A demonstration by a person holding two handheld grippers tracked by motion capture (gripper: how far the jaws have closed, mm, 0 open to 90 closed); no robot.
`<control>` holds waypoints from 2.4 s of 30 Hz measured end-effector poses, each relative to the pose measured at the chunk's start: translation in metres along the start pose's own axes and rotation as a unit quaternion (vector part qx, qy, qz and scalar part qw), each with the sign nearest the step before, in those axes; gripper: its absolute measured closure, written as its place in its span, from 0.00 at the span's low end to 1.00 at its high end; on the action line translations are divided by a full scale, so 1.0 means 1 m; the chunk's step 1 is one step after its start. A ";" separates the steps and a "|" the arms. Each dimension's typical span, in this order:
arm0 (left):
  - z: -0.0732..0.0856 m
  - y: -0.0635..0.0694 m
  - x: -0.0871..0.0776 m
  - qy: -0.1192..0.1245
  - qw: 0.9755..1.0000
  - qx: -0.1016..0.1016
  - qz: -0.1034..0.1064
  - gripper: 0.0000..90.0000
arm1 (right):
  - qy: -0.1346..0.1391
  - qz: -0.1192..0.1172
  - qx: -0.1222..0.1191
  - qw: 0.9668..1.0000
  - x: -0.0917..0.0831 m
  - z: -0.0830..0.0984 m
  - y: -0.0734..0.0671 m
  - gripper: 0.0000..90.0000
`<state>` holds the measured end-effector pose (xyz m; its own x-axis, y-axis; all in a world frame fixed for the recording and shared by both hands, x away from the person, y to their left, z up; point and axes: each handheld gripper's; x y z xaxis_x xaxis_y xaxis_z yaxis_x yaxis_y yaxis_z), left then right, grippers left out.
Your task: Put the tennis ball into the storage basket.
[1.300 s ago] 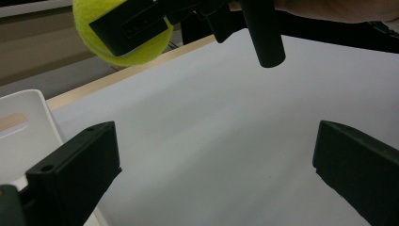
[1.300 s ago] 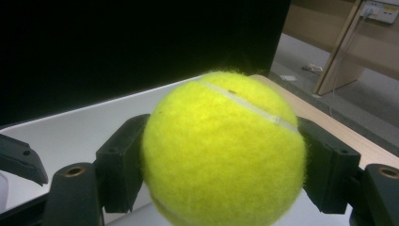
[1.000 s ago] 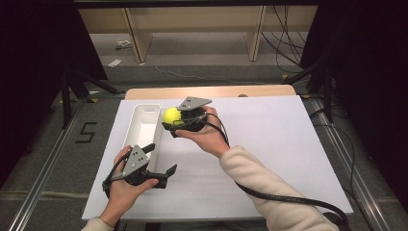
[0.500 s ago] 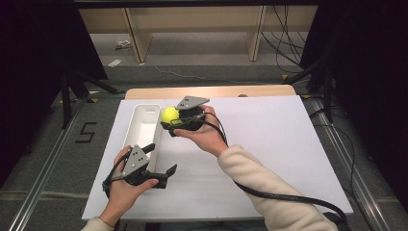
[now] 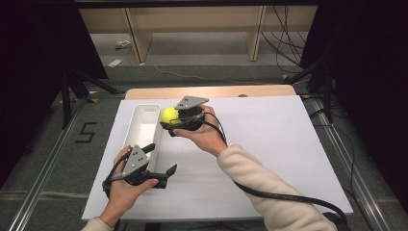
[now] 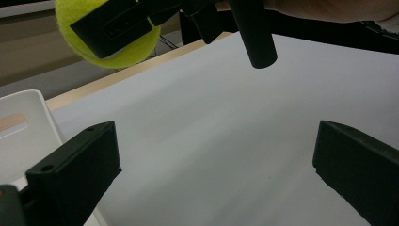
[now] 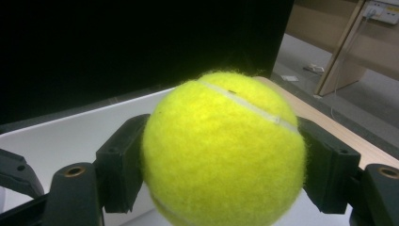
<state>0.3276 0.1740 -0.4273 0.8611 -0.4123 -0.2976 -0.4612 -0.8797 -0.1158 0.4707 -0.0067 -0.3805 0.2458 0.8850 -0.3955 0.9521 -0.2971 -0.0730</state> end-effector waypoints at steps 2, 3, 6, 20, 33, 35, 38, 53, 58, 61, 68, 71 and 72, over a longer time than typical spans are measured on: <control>0.000 0.000 0.000 0.001 1.000 0.001 0.000 0.01 | 0.001 0.001 0.000 1.000 0.000 -0.001 0.000 0.30; 0.000 0.000 0.000 0.001 1.000 0.000 0.000 0.01 | 0.000 0.000 0.001 1.000 0.000 -0.001 0.000 0.30; 0.000 0.000 0.000 0.001 1.000 0.001 0.000 0.01 | -0.001 0.000 0.000 1.000 0.001 -0.001 0.000 0.30; 0.000 0.000 0.000 0.001 1.000 0.001 0.000 0.01 | -0.002 -0.001 -0.005 1.000 0.006 -0.004 -0.002 0.30; 0.000 0.000 0.000 0.001 1.000 0.001 0.001 0.01 | -0.005 -0.004 -0.008 1.000 0.010 -0.009 -0.004 0.30; 0.000 0.000 0.000 0.001 1.000 0.001 0.001 0.01 | -0.005 -0.005 -0.011 1.000 0.011 -0.010 -0.004 0.30; 0.000 0.000 0.000 0.001 1.000 0.002 0.001 0.01 | -0.005 -0.006 -0.013 1.000 0.013 -0.010 -0.004 0.30; 0.000 0.000 -0.001 0.001 1.000 0.003 0.002 0.01 | -0.007 -0.011 -0.016 1.000 0.020 -0.016 -0.006 0.30; 0.000 0.001 -0.001 0.002 1.000 0.002 0.002 0.01 | -0.006 -0.011 -0.016 1.000 0.022 -0.018 -0.006 0.30; 0.000 0.001 0.000 0.002 1.000 0.005 0.002 0.01 | -0.005 -0.012 -0.016 1.000 0.022 -0.019 -0.006 0.30; 0.000 0.001 -0.001 0.001 1.000 0.005 0.002 0.01 | -0.006 -0.013 -0.016 1.000 0.026 -0.021 -0.006 0.30; 0.000 0.001 -0.001 0.001 1.000 0.004 0.003 0.01 | -0.008 -0.015 -0.019 1.000 0.027 -0.022 -0.006 0.30; 0.000 0.001 -0.001 0.001 1.000 0.003 0.003 0.01 | -0.008 -0.015 -0.019 1.000 0.028 -0.022 -0.006 0.30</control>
<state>0.3265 0.1732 -0.4269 0.8588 -0.4185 -0.2957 -0.4680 -0.8755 -0.1204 0.4761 0.0276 -0.3708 0.2150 0.8875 -0.4076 0.9650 -0.2572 -0.0509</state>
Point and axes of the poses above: each handheld gripper's, and its own axes: x roughly forward along the jaws, z roughly out of its underside, y roughly to its right, and after that the axes turned 15 degrees about -z, right-handed
